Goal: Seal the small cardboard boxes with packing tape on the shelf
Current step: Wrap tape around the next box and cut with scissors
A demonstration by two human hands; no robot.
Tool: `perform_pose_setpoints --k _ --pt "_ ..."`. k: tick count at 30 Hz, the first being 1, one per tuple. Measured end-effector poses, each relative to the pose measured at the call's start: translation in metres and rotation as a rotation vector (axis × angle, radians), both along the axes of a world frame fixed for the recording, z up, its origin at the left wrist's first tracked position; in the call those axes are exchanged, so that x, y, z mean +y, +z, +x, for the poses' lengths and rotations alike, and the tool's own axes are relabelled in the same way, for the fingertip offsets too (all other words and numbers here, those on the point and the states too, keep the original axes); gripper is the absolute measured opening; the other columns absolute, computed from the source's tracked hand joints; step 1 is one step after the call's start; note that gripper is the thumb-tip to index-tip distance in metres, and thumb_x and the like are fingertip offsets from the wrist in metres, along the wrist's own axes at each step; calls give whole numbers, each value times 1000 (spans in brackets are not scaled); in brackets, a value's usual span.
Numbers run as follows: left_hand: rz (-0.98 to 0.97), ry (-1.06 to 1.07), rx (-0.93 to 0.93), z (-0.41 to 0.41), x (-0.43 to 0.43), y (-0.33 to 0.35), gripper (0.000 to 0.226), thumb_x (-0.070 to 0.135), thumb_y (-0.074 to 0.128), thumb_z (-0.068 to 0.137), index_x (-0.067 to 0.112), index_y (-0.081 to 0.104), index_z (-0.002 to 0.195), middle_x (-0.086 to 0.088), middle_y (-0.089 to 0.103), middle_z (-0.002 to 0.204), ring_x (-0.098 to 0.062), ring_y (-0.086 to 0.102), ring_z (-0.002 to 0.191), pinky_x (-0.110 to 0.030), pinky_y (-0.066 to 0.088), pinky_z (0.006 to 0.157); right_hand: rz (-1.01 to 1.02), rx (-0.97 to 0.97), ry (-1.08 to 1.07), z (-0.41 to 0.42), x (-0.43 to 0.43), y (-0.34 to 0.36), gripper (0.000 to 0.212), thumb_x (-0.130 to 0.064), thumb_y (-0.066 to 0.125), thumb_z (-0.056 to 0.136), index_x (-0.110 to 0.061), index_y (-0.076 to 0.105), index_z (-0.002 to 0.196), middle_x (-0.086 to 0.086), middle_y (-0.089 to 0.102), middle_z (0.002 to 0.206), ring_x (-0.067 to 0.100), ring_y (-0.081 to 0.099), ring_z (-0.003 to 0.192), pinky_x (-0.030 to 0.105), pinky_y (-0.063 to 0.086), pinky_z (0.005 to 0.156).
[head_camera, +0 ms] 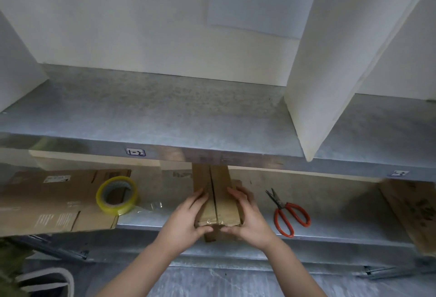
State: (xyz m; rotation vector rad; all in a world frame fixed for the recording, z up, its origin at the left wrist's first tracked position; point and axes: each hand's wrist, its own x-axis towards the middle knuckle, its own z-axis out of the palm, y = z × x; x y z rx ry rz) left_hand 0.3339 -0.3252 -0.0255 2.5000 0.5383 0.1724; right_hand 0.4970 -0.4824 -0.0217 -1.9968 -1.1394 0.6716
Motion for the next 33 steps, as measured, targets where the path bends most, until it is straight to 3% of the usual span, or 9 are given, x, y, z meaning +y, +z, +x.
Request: perform_pose_setpoints --k 2,7,10,13,16,18,24,27,33 --pt "-28 7 -10 7 2 5 84 50 73 78 29 33 149 15 21 156 -10 29 141 -19 20 114 10 -24 2 3 2 -2 96 -40 86 67 -38 25 141 -8 22 145 14 29 138 20 23 113" --pt "103 -43 122 18 3 12 84 67 62 77 35 29 148 17 20 157 -16 34 137 -32 34 109 -92 -162 36 5 -7 -2 96 -64 66 75 -40 8 148 -2 23 157 19 27 143 34 28 117" --pt "143 -102 192 9 5 14 96 77 55 73 36 18 151 18 9 159 -14 13 146 -40 25 115 -185 -339 71 0 -14 6 99 -74 59 75 -49 -5 147 -8 11 161 19 14 147 38 27 117" --pt "198 -166 209 -5 12 20 102 83 49 72 38 7 153 20 -2 160 -8 -4 146 -37 10 118 -208 -422 105 -12 -18 26 99 -81 54 71 -51 3 150 -10 11 160 16 8 147 38 24 116" --pt "264 -182 182 -26 21 24 97 79 47 77 39 3 153 22 -8 157 -5 -11 143 -30 -1 115 -53 -518 104 -37 -9 44 71 -70 48 85 -38 37 147 -6 35 151 16 28 141 35 28 117" --pt "312 -136 177 -45 31 23 90 77 42 81 37 7 153 17 1 159 -9 -6 147 -31 -4 115 10 -528 128 -60 8 51 60 -60 44 91 -32 45 144 -5 41 148 16 31 140 34 25 118" --pt "407 7 307 -108 93 9 75 65 36 92 28 17 154 7 13 161 -15 2 149 -32 -10 117 -74 -548 272 -129 84 32 57 -40 43 98 -30 27 152 -4 22 159 15 12 148 31 12 122" --pt "422 -8 408 -127 125 -4 76 66 33 92 28 12 154 6 8 162 -20 -5 149 -41 -11 118 -181 -537 215 -149 119 7 60 -35 42 98 -30 20 154 -3 22 158 16 15 146 31 14 121" --pt "403 -40 458 -146 181 -26 77 60 39 93 28 7 155 6 9 162 -19 -5 150 -43 -7 120 -396 -425 9 -165 160 -41 56 -34 41 100 -26 22 152 -3 24 157 17 19 146 30 21 117"
